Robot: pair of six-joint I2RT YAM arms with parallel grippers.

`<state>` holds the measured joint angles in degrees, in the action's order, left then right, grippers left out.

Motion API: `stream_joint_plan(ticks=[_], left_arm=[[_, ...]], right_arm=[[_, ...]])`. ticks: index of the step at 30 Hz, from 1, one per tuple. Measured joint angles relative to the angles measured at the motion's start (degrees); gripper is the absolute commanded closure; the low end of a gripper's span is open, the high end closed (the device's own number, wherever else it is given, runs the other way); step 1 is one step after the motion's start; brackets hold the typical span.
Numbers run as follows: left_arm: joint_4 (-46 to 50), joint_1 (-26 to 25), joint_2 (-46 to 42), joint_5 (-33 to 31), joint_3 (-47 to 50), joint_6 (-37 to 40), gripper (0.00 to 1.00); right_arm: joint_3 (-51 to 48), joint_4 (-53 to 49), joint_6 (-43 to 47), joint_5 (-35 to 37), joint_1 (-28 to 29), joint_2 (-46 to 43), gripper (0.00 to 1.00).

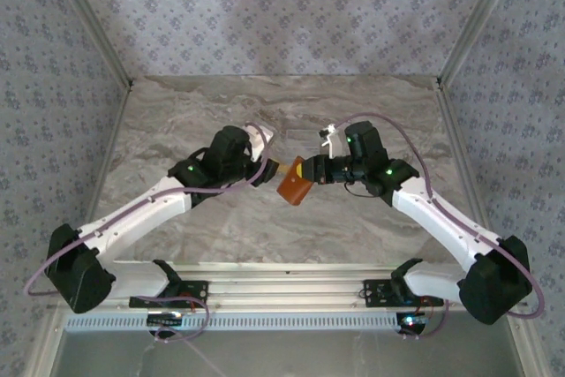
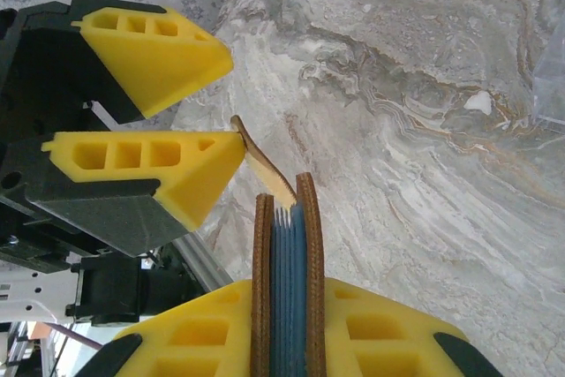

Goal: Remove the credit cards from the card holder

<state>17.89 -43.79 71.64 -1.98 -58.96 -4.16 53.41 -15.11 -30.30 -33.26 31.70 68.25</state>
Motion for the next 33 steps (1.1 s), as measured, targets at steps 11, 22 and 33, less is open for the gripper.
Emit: stream_joint_plan(ticks=[11,22,33], left_arm=[[-1.22,4.94,-2.64,19.12,1.14,-2.43,0.34],[3.32,4.2,1.36,38.75,-2.47,-0.09,0.27],[8.41,1.88,2.08,50.58,-5.42,4.9,0.43]], right_arm=[[-0.04,-3.82,12.46,-2.32,-0.66,-0.11,1.0],[-2.05,-4.87,32.2,-13.51,-0.81,-7.15,1.0],[-3.02,-10.47,45.22,-22.05,-1.07,-15.65,1.0]])
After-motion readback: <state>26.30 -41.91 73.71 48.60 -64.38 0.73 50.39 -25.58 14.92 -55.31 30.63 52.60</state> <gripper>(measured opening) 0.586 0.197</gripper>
